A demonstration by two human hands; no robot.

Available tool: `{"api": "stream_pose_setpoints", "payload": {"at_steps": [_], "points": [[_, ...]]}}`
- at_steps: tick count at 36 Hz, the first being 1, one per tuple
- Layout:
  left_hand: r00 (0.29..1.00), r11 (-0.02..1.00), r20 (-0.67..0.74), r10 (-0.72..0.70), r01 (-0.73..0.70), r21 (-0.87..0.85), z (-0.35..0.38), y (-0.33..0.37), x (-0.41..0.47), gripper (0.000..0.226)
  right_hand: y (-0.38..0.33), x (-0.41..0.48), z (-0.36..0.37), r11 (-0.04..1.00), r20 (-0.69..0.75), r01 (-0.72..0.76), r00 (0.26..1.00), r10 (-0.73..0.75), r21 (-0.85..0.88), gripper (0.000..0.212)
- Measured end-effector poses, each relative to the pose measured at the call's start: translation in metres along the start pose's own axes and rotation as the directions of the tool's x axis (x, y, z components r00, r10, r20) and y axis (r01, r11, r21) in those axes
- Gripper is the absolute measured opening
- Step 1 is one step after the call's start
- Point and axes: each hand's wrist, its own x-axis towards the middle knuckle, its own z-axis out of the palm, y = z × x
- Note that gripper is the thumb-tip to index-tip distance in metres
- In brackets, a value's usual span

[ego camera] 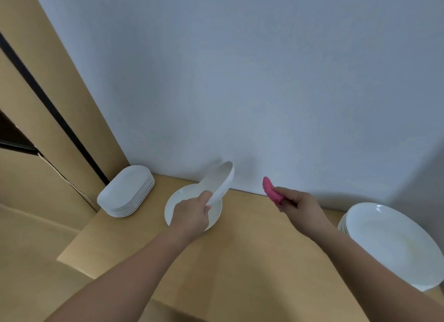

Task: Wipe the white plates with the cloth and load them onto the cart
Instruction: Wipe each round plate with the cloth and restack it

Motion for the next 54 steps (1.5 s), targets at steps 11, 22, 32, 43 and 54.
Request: {"api": "stream_pose_setpoints", "payload": {"at_steps": [11, 22, 32, 43, 54], "points": [[0.985, 0.977, 0.17, 0.043, -0.077, 0.197, 0.021, -0.053, -0.015, 0.026, -0.014, 0.0, 0.037, 0.998, 0.056, -0.009, 0.998, 0.012, -0.058, 0.045], [0.952, 0.952, 0.286, 0.107, -0.181, 0.246, 0.032, -0.065, -0.01, 0.034, -0.031, -0.004, 0.056, 1.0, 0.017, -0.026, 1.0, 0.026, -0.006, 0.045], [0.936, 0.953, 0.32, 0.147, -0.221, 0.208, 0.063, -0.079, -0.008, 0.037, -0.03, -0.001, 0.067, 0.995, 0.01, -0.051, 0.999, 0.052, -0.086, 0.047], [0.906, 0.94, 0.412, 0.102, -0.223, 0.259, 0.092, -0.077, -0.01, 0.034, -0.025, -0.006, 0.07, 0.988, 0.008, -0.107, 0.994, 0.109, -0.111, 0.047], [0.897, 0.948, 0.44, 0.041, -0.174, 0.266, 0.103, -0.079, -0.001, 0.043, -0.016, -0.008, 0.069, 0.982, 0.004, -0.149, 0.989, 0.151, -0.116, 0.047]]}}
